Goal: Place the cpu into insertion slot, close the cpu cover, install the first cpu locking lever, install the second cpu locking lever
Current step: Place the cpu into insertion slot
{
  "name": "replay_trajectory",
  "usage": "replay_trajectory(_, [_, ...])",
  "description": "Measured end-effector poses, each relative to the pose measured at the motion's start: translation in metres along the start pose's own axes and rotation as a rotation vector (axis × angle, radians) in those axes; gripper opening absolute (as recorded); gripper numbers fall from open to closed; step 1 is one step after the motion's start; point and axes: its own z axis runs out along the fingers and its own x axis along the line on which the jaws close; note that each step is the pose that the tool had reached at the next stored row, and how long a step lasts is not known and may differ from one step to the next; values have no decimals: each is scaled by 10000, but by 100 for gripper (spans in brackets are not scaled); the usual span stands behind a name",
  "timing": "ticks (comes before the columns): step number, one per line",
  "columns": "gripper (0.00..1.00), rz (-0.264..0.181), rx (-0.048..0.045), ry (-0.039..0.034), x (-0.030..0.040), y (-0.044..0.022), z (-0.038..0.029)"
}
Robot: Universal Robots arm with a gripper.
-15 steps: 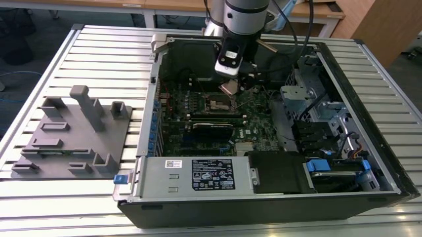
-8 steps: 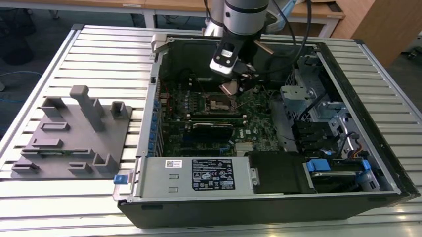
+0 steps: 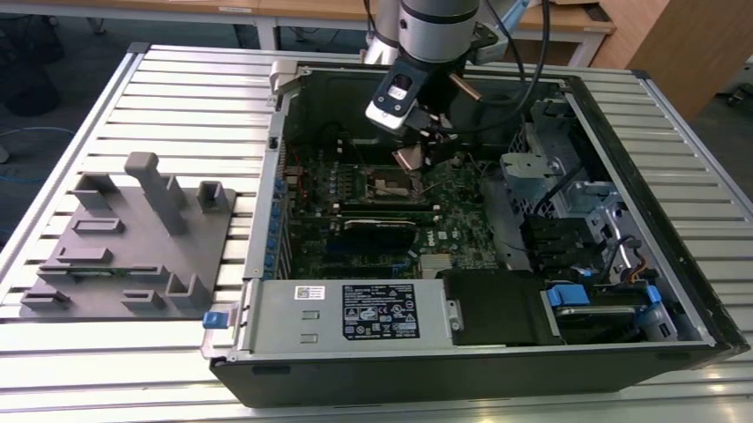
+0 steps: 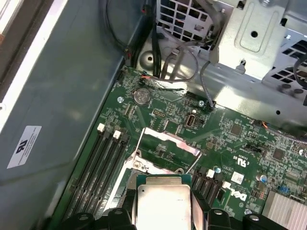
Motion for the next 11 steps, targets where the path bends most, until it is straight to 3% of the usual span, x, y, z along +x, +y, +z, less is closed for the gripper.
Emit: replay_trajectory(11, [54,5,0,-1,0,0,0])
